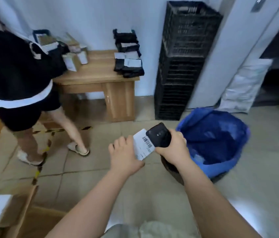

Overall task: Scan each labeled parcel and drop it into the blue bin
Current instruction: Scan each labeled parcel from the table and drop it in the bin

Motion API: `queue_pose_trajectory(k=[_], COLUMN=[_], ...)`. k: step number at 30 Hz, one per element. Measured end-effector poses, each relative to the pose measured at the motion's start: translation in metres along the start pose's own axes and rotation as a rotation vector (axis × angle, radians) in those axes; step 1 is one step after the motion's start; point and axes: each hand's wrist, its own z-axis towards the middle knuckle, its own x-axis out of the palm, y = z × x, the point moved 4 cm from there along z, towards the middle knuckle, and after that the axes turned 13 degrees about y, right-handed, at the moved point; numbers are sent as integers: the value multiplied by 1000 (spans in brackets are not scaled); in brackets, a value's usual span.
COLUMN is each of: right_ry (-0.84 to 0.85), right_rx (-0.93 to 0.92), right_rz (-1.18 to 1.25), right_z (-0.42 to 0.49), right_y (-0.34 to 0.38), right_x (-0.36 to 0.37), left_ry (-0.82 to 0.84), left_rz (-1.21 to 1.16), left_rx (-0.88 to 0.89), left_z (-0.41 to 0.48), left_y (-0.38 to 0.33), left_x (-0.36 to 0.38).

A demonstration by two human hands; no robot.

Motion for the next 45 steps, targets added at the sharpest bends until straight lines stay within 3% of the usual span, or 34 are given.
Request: queue_pose_trajectory(k=[9, 20, 25, 30, 35, 41, 45], right_ry=[-162, -276, -331, -342, -281, -302, -348], right_rx=[296, 644, 709, 786, 857, 988, 1097], right_rz=[58, 141, 294, 456, 597, 756, 829], right_z=[33, 124, 173, 216, 277, 345, 388], right_y=[-127, -204, -234, -303, -400, -510, -602], right_x=[-103, -164, -172, -178, -157, -91, -32], left_ry=[109, 304, 393, 426, 487, 518, 564], left_rz=[105, 131, 46, -1, -50, 61, 101], left_rx=[230, 418, 457, 377, 183, 28, 23], left_z=[107, 281, 340, 380, 420, 474, 527], left_y=[-145, -269, -318, -356, -367, -354, -344], left_x=[42, 70, 95, 150, 237, 351, 454])
